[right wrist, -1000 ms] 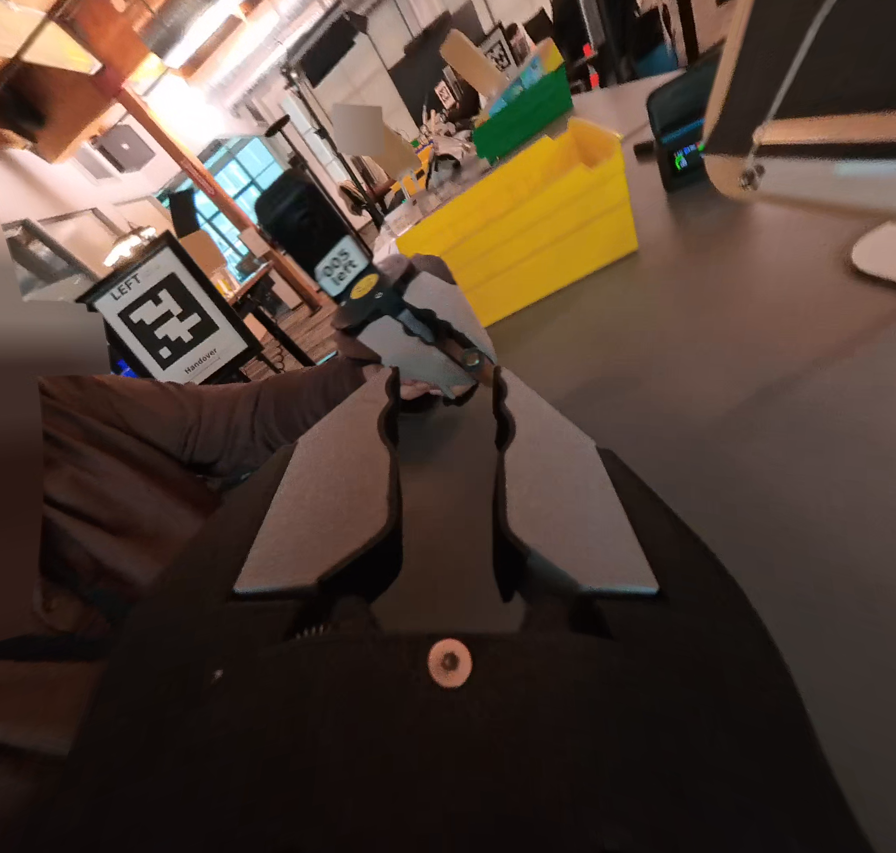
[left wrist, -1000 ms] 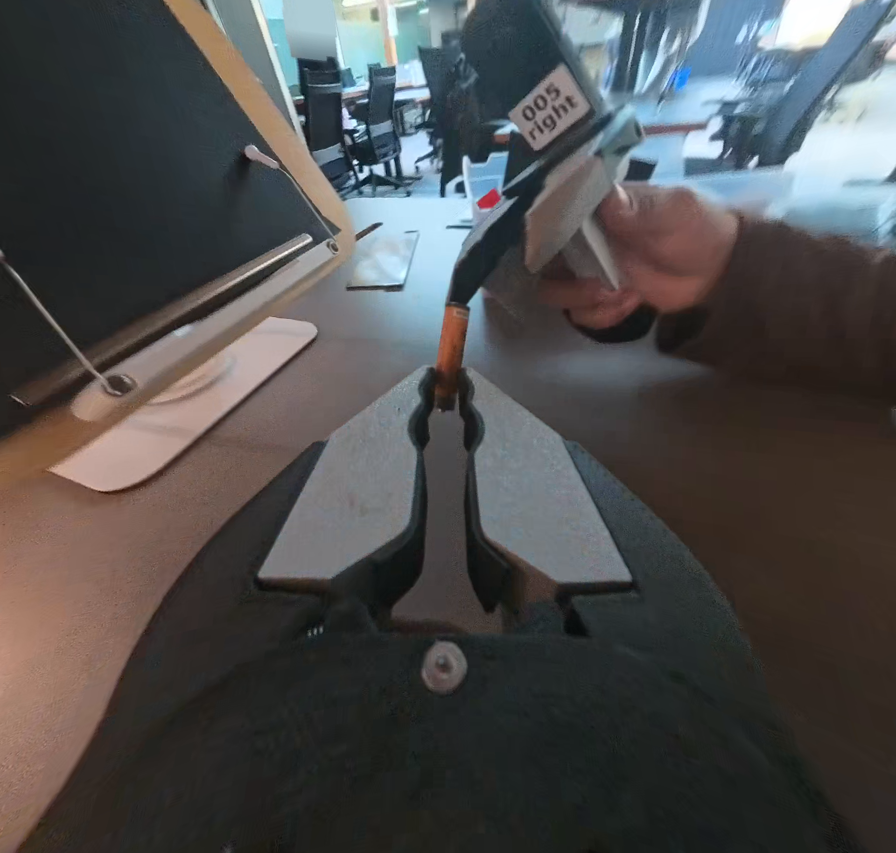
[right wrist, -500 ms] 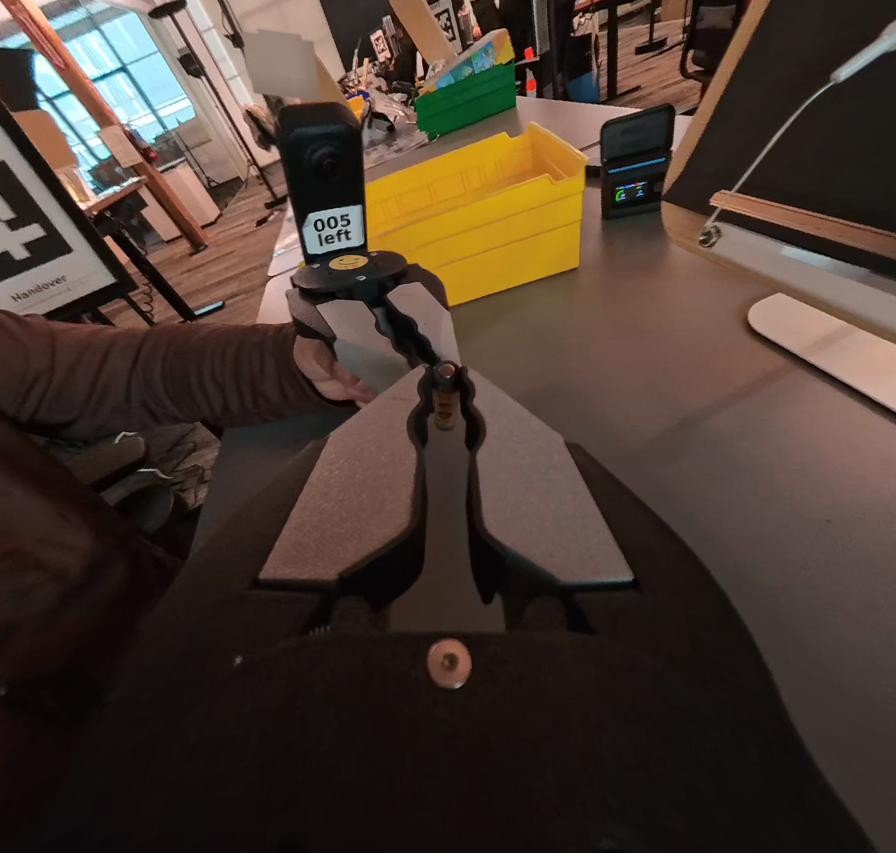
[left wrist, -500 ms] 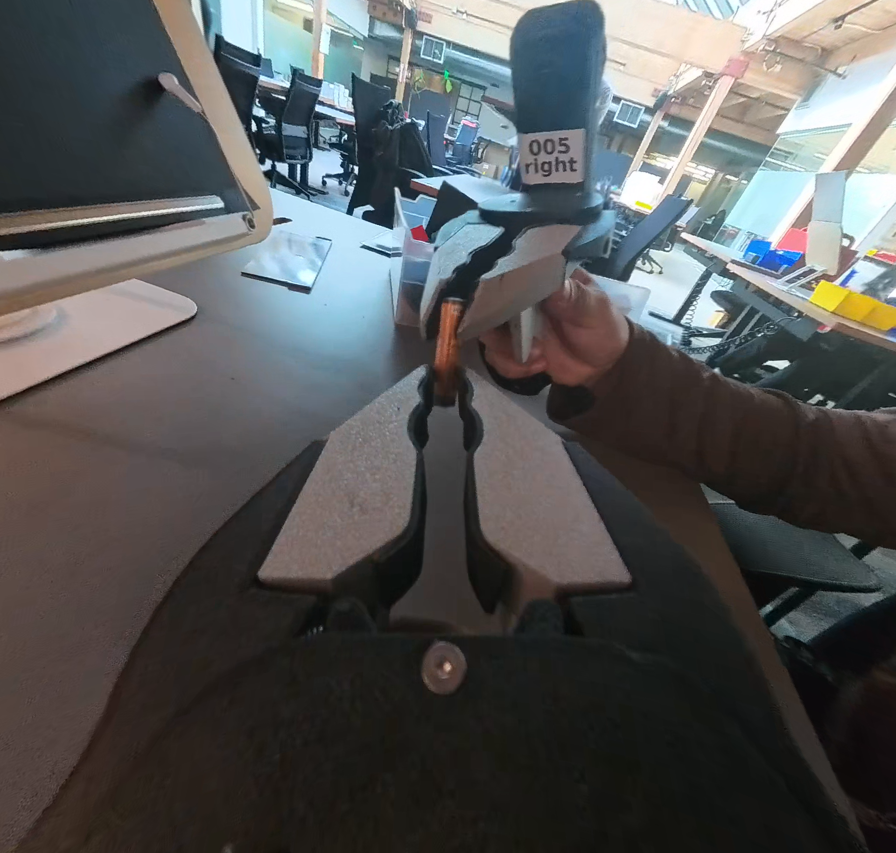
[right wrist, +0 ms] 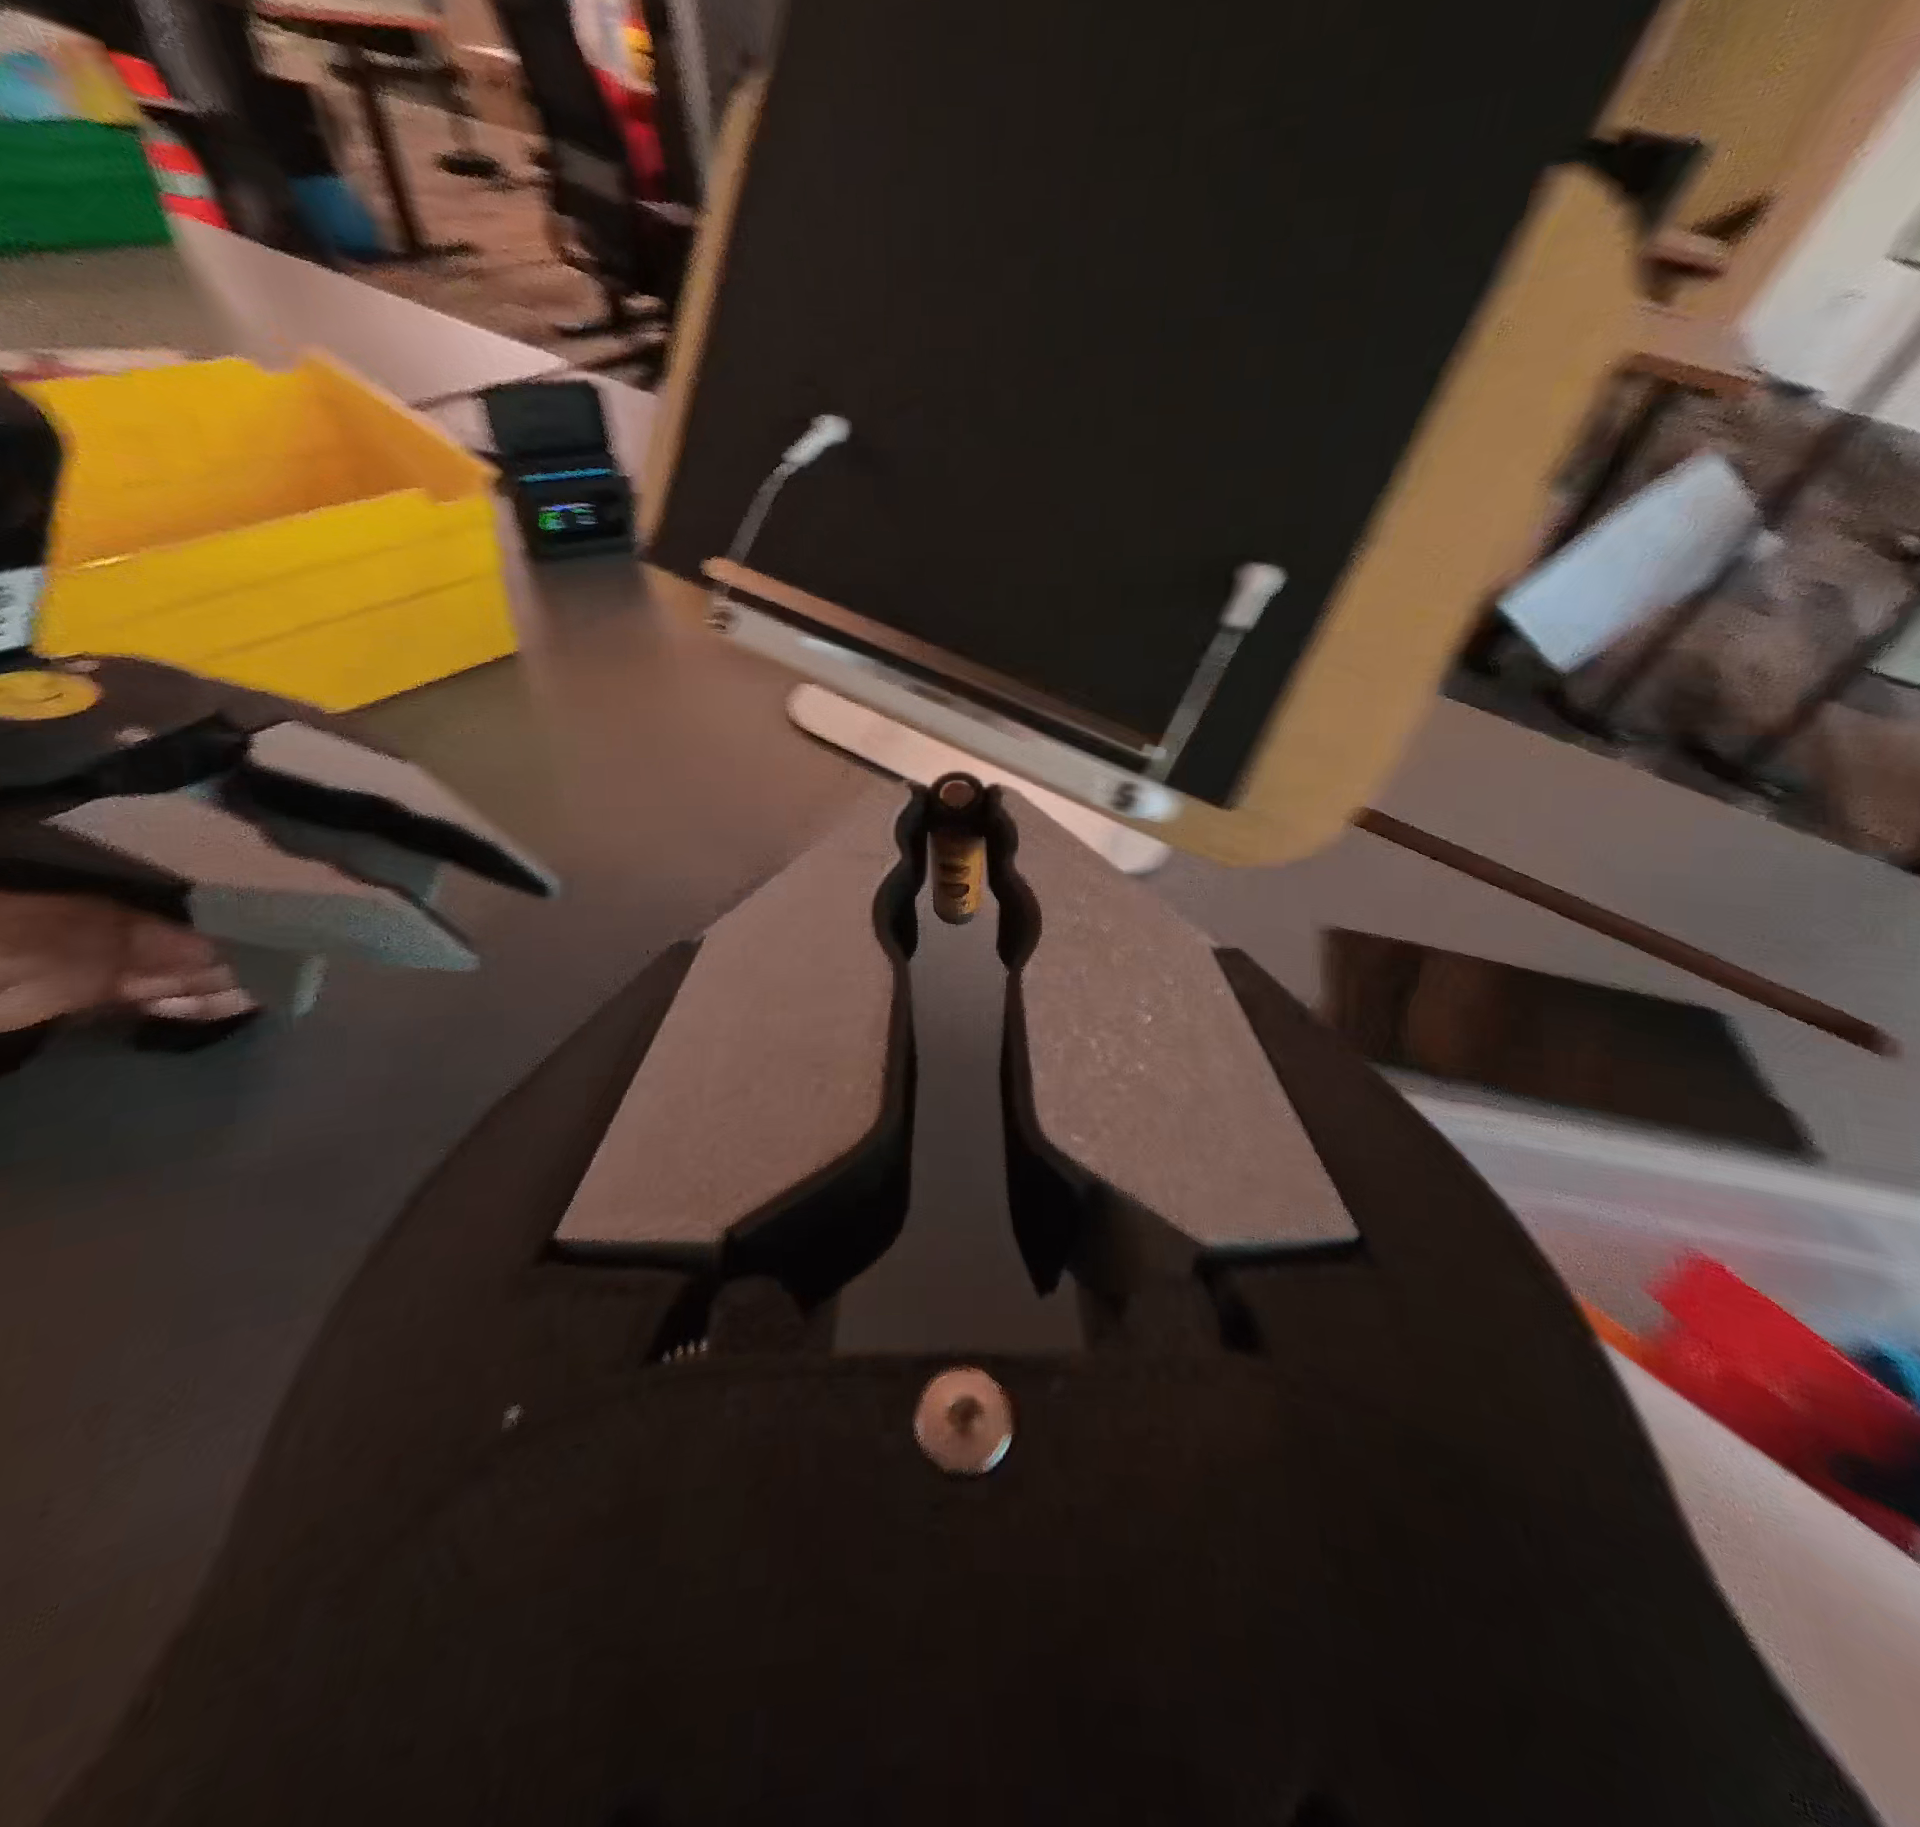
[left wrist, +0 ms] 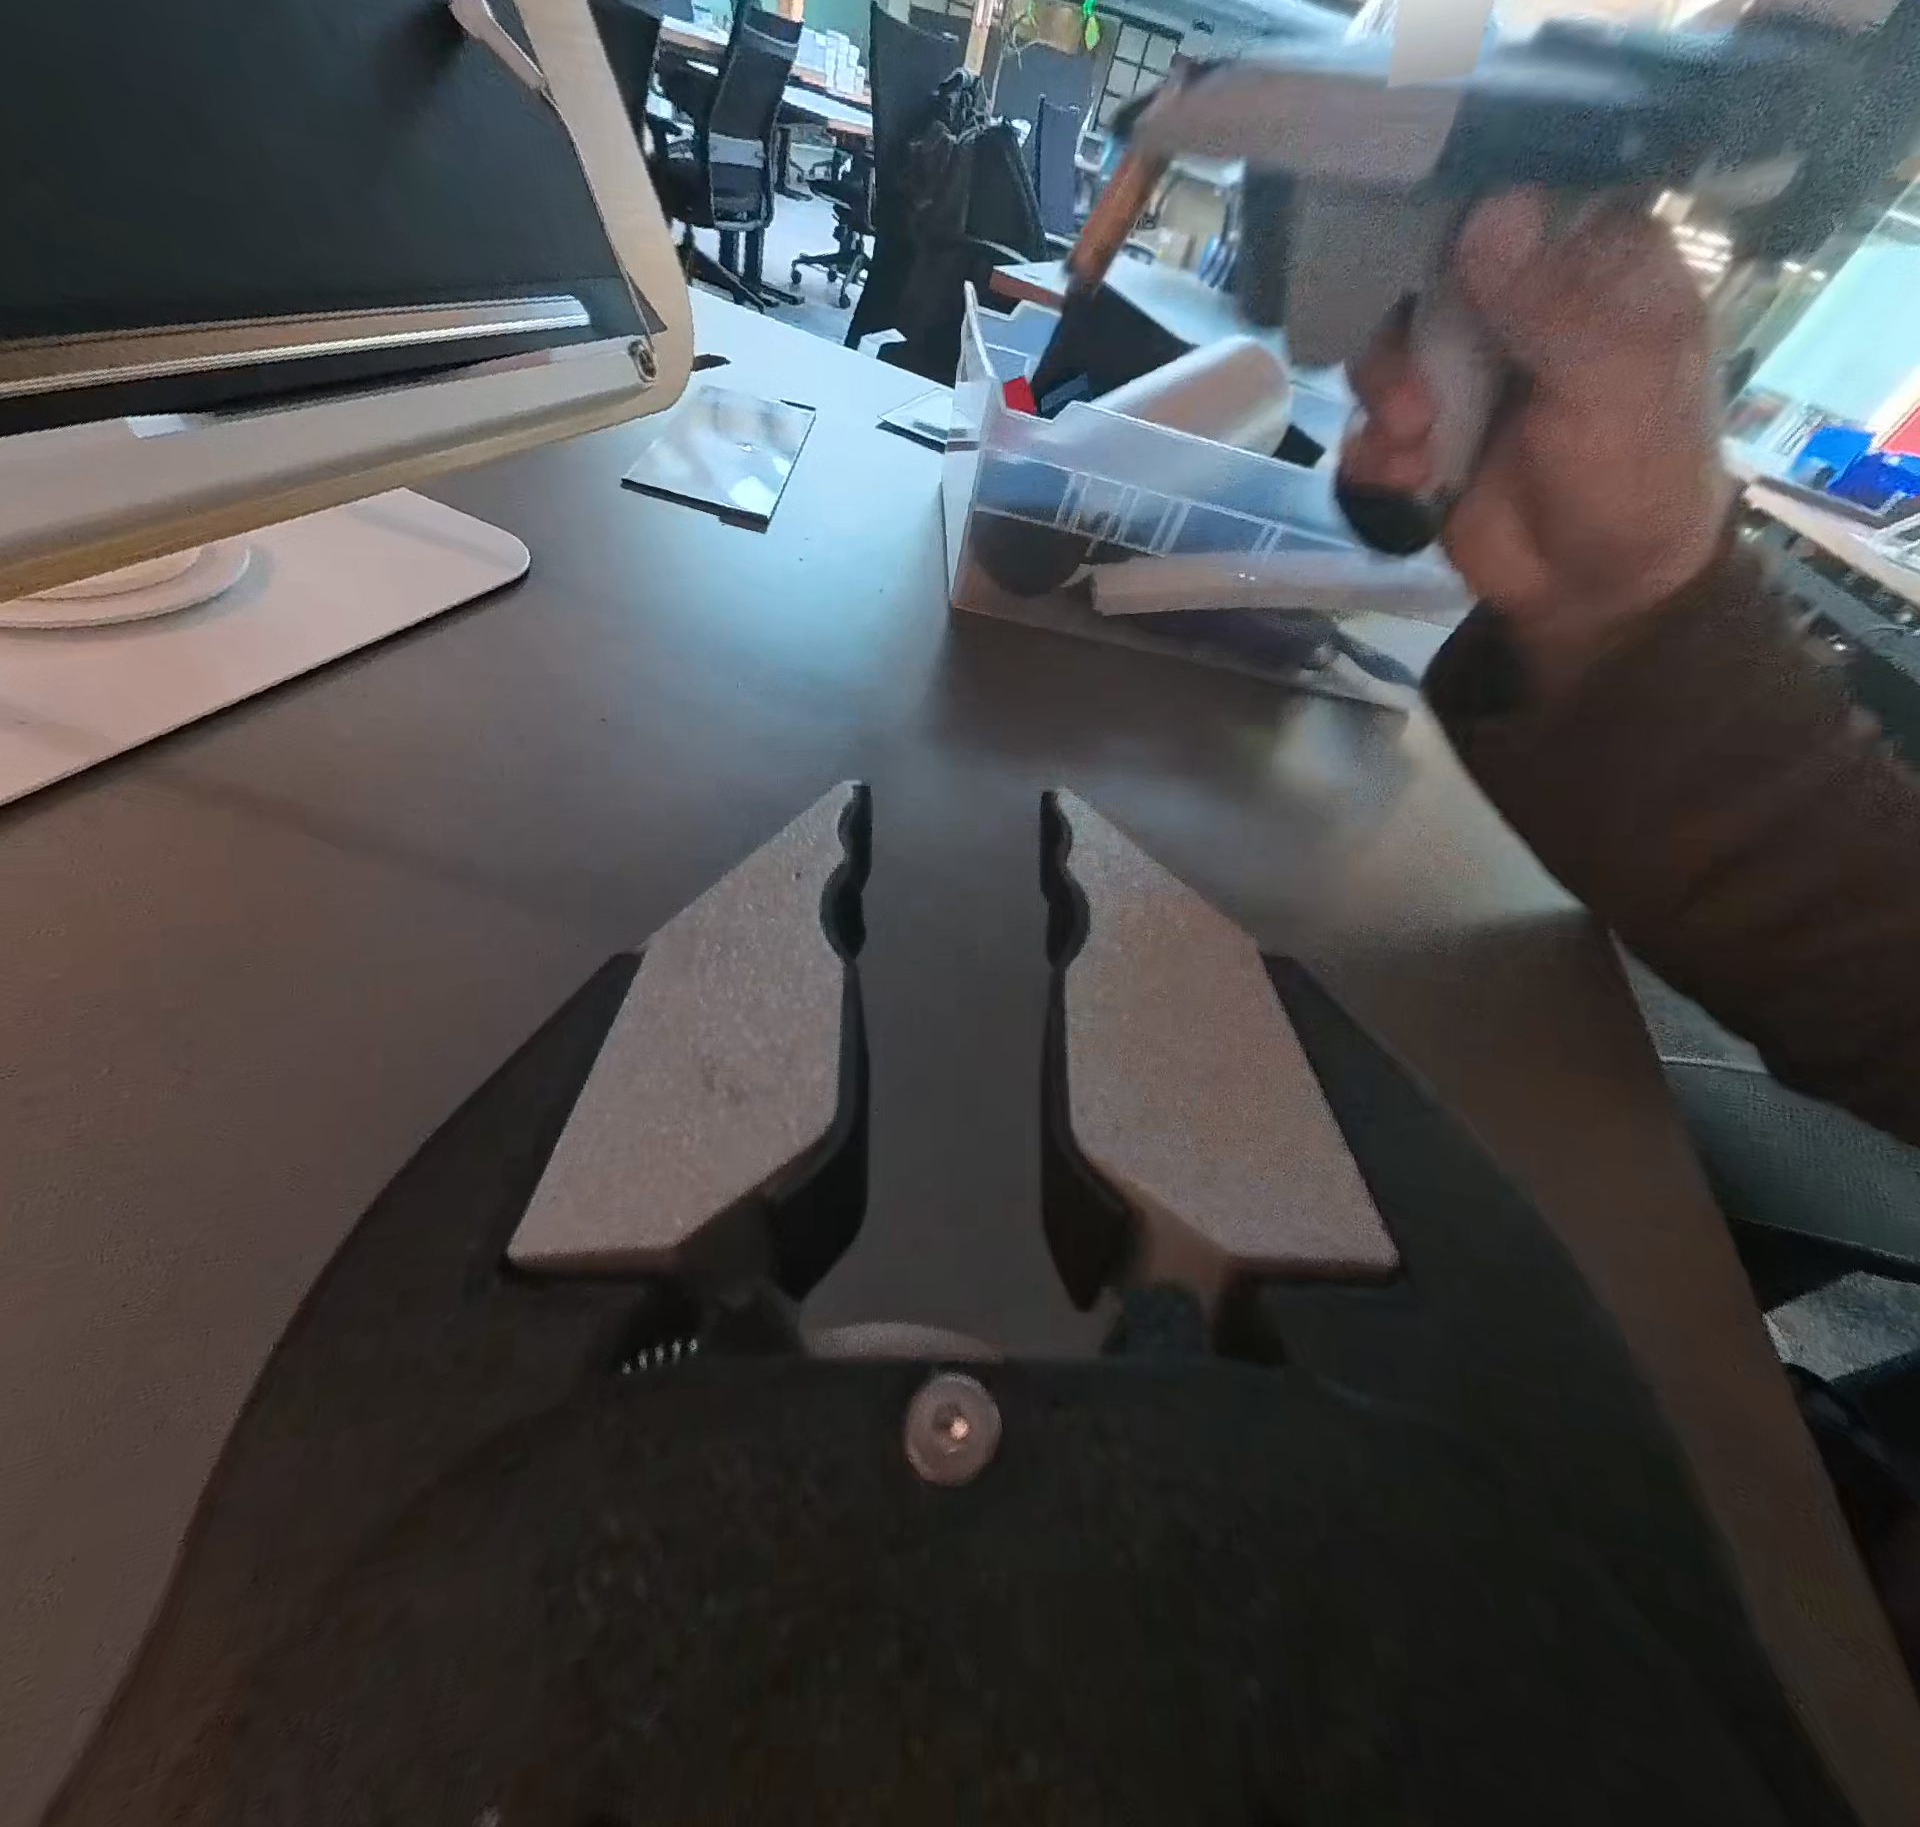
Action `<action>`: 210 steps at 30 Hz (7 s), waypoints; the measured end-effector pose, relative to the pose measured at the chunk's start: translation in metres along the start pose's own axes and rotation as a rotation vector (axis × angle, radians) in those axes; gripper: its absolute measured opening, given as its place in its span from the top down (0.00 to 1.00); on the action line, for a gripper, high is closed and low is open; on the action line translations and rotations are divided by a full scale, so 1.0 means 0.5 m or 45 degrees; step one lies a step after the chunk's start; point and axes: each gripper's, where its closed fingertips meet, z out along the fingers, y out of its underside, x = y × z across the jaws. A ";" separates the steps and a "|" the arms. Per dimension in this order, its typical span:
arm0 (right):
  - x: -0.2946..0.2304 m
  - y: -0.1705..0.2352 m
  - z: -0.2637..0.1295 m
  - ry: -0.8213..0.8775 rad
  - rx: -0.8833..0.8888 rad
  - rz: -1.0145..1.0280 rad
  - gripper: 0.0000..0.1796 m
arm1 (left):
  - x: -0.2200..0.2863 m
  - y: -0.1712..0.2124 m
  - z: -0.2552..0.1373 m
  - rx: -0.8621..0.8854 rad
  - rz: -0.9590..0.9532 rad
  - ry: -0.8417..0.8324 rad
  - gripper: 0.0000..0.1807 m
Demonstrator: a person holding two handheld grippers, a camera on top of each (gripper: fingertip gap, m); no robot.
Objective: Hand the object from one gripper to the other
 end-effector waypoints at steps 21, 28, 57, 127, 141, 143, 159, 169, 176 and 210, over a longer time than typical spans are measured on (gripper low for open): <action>0.276 0.224 -0.380 0.371 -0.589 0.211 0.81 | 0.071 0.066 -0.022 -0.246 0.447 -0.281 0.63; 0.177 0.284 -0.466 0.168 -0.497 0.166 0.63 | 0.145 0.039 -0.253 -0.220 0.447 -0.514 0.54; 0.148 0.353 -0.376 0.415 -0.674 -0.203 0.94 | -0.139 0.108 -0.532 -0.463 0.278 -1.309 0.97; -0.112 0.076 -0.372 -0.210 -0.169 0.277 0.72 | 0.408 0.062 -0.038 -0.300 0.505 -0.389 0.99; -0.391 0.145 -0.325 -0.611 -0.475 -0.269 0.73 | 0.379 -0.006 -0.139 -0.157 0.285 -0.372 0.72; -0.432 0.159 -0.300 -0.671 -0.517 -0.236 0.75 | 0.324 0.008 -0.200 -0.195 0.277 -0.472 0.71; 0.030 0.289 -0.416 0.411 -1.036 -0.190 0.70 | -0.033 0.112 -0.712 -0.379 0.413 -1.243 1.00; -0.172 0.284 -0.403 -0.240 -0.735 -0.046 0.64 | 0.100 0.077 -0.595 -0.149 0.170 -0.869 0.57; -0.221 0.327 -0.371 -0.362 -0.771 -0.021 0.68 | 0.053 0.074 -0.418 -0.244 0.282 -0.919 0.60; -0.385 0.071 -0.134 -0.421 -0.193 0.048 0.69 | 0.260 -0.093 -0.345 0.166 0.192 -0.084 0.73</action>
